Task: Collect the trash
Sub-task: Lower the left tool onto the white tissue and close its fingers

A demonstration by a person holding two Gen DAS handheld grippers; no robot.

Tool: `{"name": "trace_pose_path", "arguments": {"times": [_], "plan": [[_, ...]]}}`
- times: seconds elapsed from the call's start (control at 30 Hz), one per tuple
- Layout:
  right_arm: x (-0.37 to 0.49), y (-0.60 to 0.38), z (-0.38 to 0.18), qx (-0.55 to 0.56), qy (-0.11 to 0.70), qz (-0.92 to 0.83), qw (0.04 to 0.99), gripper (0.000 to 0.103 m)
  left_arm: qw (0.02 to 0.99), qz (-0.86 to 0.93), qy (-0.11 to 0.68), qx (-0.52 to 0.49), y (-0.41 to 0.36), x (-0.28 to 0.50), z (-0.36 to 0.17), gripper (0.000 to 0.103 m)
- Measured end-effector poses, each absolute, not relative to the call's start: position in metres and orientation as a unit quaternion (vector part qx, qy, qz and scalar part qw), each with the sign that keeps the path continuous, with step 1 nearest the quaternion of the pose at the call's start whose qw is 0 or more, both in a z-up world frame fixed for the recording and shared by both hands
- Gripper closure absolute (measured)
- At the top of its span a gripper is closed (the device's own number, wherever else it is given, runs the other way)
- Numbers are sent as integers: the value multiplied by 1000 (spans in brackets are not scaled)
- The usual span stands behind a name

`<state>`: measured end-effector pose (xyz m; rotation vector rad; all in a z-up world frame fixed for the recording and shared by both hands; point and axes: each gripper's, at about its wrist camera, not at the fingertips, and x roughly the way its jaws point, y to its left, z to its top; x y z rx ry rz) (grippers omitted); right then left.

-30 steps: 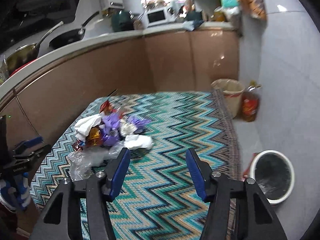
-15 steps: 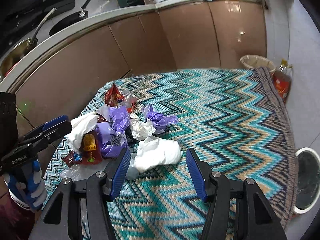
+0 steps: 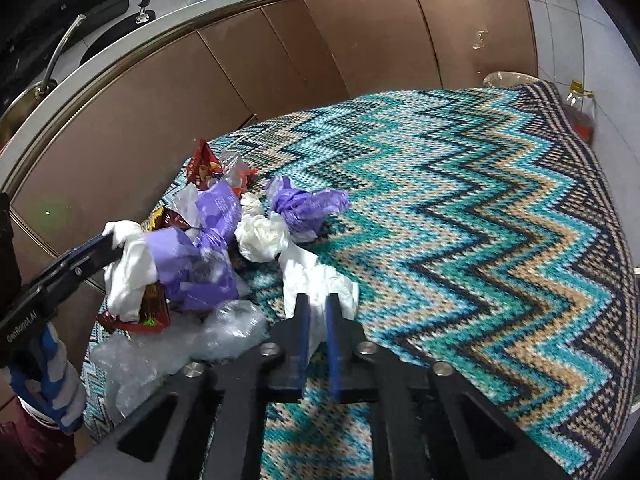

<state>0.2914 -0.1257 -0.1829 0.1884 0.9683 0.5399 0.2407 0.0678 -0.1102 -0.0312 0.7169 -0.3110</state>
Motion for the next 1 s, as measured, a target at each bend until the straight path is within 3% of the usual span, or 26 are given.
{"name": "trace_pose_path", "arguments": {"times": [0.4,0.53,0.63,0.67,0.8,0.87,0.9,1.0], "plan": [[248,-153,-148,98,423,243,867,100,939,-137,316,-19,69,211,-79,95],[247,-153,-145,111,426,247,863,94,941,-133,310,-21,70,200,-72,95],[256,-150,-153,126,431,240,860,50,942,-127,309,-24,74,197,-72,95],[259,-149,-156,125,434,238,860,50,942,-126,309,-27,76,196,-72,95],[278,-139,-175,127,454,231,851,50,943,-123,306,-37,83,198,-72,95],[286,-137,-183,127,462,228,848,55,943,-123,305,-42,86,199,-73,95],[290,-136,-187,127,466,228,845,59,943,-123,305,-44,87,199,-74,95],[294,-133,-190,122,465,235,845,92,944,-123,304,-47,88,198,-73,95]]}}
